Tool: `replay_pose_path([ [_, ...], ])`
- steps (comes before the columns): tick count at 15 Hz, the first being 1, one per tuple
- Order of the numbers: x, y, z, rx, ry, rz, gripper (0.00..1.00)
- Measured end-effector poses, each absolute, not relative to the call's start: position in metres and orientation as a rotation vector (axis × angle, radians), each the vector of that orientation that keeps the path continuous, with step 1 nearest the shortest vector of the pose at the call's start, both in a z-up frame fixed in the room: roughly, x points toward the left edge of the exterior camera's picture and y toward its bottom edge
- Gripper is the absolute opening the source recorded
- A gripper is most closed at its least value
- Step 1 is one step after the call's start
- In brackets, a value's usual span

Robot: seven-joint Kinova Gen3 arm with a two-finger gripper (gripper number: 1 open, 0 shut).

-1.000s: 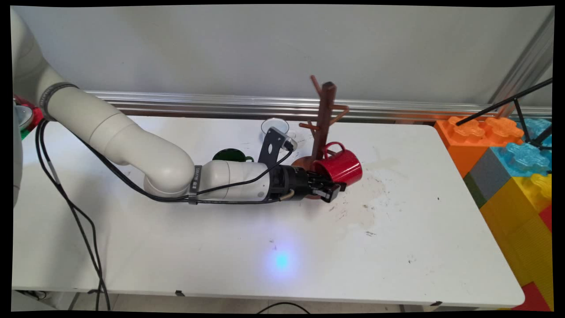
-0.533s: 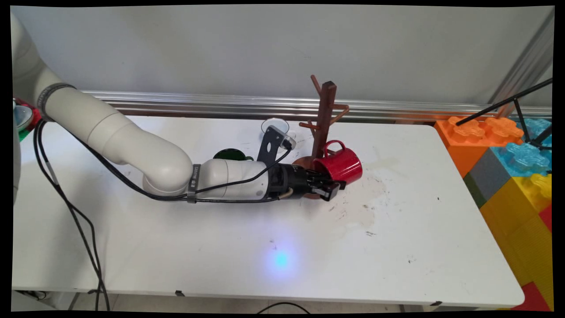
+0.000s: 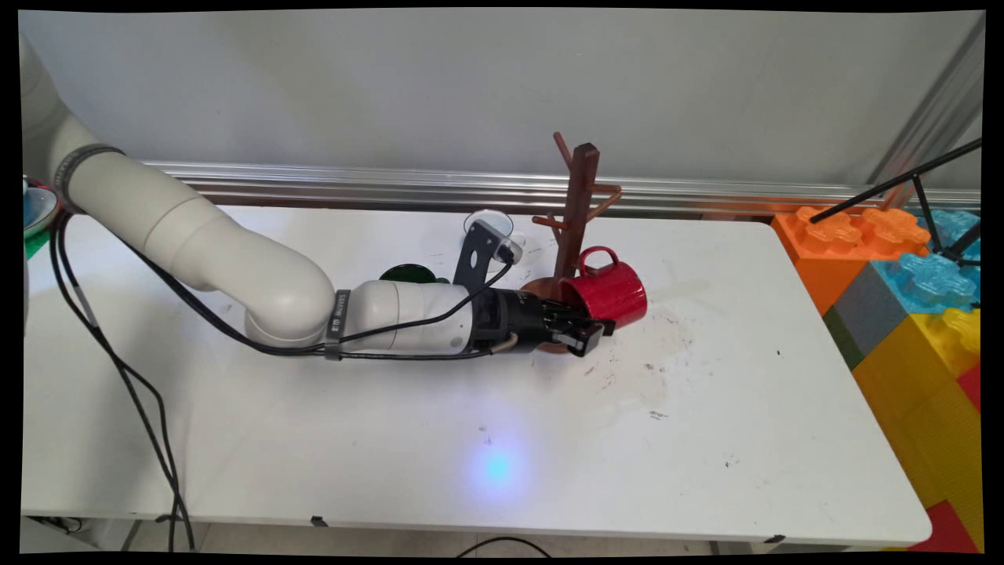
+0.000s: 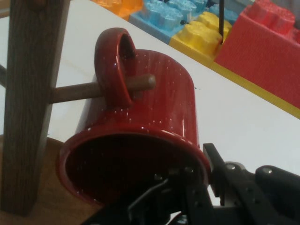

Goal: Place the picked object on the table

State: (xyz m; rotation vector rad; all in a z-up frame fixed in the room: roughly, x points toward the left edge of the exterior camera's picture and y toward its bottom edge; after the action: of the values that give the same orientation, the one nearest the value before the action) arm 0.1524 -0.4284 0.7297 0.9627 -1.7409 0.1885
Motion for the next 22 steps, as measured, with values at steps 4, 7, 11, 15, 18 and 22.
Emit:
replay_pose_path([
  [4, 0.155, -0.418, 0.737, 0.953, -1.744, 0.180, 0.00],
  [7, 0.157, -0.409, 0.742, 0.945, -1.747, 0.172, 0.00],
  [11, 0.159, -0.397, 0.750, 0.931, -1.751, 0.160, 0.00],
  [15, 0.164, -0.387, 0.759, 0.917, -1.757, 0.155, 0.00],
  [18, 0.170, -0.380, 0.764, 0.904, -1.774, 0.159, 0.00],
  [22, 0.178, -0.373, 0.771, 0.873, -1.817, 0.164, 0.00],
])
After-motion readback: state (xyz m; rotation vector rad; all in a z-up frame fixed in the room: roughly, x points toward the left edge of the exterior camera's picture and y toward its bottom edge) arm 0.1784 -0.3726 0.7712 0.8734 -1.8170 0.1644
